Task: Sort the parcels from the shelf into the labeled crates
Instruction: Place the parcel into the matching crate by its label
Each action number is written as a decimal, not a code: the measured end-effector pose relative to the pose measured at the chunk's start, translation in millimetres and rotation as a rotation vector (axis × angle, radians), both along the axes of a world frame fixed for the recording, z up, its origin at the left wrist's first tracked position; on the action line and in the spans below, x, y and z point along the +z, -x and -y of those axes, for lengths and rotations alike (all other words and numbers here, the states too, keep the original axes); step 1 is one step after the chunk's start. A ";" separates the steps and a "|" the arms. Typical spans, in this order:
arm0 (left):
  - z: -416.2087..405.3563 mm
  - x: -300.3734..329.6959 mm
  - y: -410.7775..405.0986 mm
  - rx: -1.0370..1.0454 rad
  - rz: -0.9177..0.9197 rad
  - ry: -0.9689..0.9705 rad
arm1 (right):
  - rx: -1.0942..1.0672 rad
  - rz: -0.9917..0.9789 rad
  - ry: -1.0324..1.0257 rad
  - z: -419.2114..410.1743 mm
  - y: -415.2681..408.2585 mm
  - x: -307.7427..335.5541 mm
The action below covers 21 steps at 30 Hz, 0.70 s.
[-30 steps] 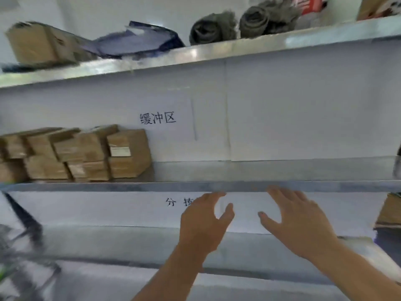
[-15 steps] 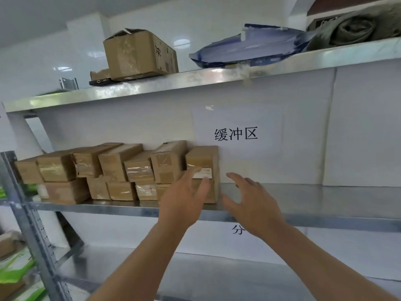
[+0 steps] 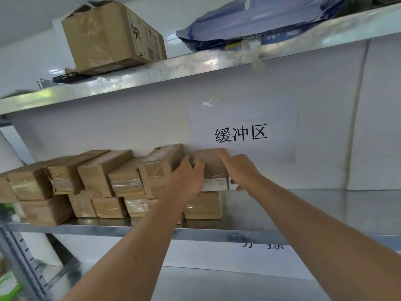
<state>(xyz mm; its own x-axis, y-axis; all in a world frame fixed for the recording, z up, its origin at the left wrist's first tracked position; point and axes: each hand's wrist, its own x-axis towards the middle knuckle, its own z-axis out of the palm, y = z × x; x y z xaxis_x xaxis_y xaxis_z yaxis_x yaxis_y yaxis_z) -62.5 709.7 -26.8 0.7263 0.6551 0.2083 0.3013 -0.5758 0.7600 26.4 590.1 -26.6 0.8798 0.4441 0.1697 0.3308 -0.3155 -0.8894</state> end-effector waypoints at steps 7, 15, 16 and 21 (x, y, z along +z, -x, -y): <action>26.8 5.2 1.9 -0.222 0.124 0.243 | -0.052 0.085 -0.184 48.1 8.6 -13.5; 114.6 -33.9 16.9 -0.473 0.394 0.284 | -0.293 0.269 -0.397 168.2 64.9 -60.4; 130.9 -40.0 15.9 -0.504 0.408 0.342 | -0.314 0.249 -0.438 186.9 73.5 -66.6; 231.8 -65.5 26.1 -0.629 0.329 0.677 | -0.457 0.112 -0.675 283.2 124.0 -98.8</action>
